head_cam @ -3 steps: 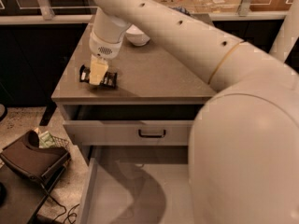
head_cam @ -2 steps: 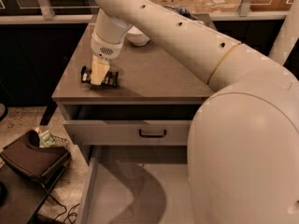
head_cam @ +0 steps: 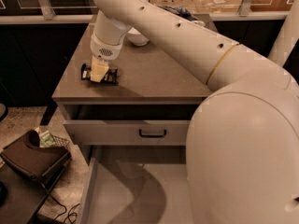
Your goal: Pick rxbar chocolate from middle drawer and place on counter
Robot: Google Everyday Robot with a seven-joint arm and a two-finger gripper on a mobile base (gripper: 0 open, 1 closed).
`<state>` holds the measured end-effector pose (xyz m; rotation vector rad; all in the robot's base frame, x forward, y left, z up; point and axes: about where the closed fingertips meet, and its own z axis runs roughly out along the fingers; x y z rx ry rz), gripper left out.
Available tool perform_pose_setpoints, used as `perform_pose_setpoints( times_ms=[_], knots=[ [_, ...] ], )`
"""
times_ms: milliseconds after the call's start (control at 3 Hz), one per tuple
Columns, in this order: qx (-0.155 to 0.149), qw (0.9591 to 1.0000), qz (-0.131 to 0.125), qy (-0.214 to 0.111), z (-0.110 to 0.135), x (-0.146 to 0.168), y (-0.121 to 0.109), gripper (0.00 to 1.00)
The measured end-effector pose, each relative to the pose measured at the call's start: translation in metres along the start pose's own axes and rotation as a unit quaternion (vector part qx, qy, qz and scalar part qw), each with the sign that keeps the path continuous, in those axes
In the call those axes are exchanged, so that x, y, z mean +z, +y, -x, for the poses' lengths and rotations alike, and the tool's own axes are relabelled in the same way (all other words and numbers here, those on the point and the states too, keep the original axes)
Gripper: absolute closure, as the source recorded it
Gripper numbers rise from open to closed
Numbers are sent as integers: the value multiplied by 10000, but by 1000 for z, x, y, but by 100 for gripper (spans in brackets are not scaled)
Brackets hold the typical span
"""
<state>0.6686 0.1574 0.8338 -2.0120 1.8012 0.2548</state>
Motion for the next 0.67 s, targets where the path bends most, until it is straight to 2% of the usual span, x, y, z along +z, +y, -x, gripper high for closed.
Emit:
perform_pose_setpoints(
  times_ms=[333,667],
  knots=[
    [-4,10000,22,4,0,3,1,4],
    [-7,10000,35,7,0,5,1,0]
  ],
)
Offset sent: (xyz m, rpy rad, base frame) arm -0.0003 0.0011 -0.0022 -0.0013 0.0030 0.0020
